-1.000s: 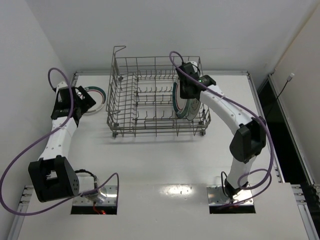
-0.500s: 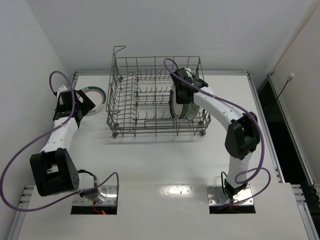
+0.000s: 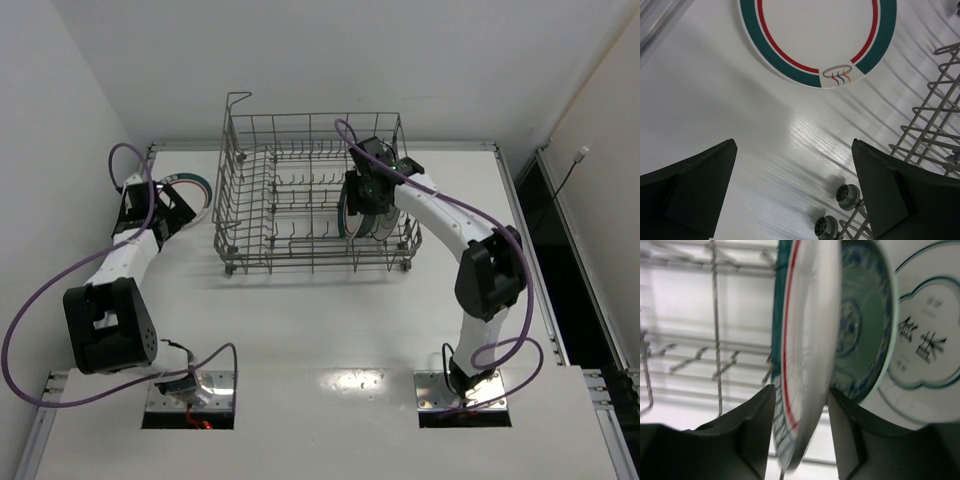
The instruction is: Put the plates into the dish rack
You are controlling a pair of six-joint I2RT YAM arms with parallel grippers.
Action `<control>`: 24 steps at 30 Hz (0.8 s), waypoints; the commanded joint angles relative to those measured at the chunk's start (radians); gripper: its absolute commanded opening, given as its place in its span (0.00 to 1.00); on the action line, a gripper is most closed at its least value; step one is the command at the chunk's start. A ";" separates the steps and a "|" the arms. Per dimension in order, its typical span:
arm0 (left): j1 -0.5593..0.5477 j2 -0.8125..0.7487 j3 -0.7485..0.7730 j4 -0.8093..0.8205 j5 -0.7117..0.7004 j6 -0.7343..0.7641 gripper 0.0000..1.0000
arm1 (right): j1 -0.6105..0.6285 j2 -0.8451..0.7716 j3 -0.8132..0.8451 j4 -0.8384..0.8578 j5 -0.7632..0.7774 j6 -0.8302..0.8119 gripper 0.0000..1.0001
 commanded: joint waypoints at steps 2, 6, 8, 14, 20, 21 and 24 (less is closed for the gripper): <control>0.018 0.016 -0.004 0.091 0.090 0.002 0.99 | 0.005 -0.124 0.074 -0.091 -0.098 -0.054 0.49; 0.053 0.051 -0.004 0.100 0.153 -0.088 0.99 | 0.014 -0.222 0.030 -0.104 -0.124 -0.054 0.55; 0.053 0.062 0.013 0.111 0.164 -0.120 0.99 | 0.014 -0.268 -0.003 -0.114 -0.150 -0.030 0.55; 0.053 0.206 0.189 0.048 0.185 -0.232 0.99 | 0.004 -0.452 -0.113 -0.147 -0.291 0.041 0.57; 0.073 0.338 0.284 0.058 0.185 -0.323 0.99 | 0.004 -0.498 -0.147 -0.105 -0.378 0.041 0.57; 0.082 0.349 0.275 0.084 0.185 -0.340 0.99 | 0.004 -0.498 -0.147 -0.093 -0.389 0.041 0.57; 0.092 0.387 0.239 0.117 0.194 -0.444 0.94 | 0.004 -0.474 -0.118 -0.082 -0.411 0.041 0.57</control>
